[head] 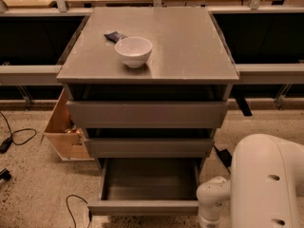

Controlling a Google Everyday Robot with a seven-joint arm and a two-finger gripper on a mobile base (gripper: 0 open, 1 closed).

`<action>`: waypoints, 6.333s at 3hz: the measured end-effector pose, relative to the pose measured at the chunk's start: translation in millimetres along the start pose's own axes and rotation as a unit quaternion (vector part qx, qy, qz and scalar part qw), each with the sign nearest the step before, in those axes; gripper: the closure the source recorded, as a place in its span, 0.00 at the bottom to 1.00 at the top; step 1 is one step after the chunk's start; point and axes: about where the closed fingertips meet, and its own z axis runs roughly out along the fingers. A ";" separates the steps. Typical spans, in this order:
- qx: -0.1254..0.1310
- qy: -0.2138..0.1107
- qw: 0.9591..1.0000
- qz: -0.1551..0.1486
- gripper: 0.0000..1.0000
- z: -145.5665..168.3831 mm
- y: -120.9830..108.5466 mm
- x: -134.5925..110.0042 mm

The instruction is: Open bottom drawer

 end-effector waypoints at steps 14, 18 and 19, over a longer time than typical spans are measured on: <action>-0.015 -0.030 0.999 -0.014 1.00 28.3 -34.3 -33.5; -0.014 -0.025 1.000 -0.013 0.19 23.6 -36.8 -33.5; -0.013 0.000 1.000 -0.008 0.00 3.8 -37.1 -32.1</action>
Offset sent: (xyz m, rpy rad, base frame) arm 0.1007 0.0623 -0.0049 0.1061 -0.2555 0.1751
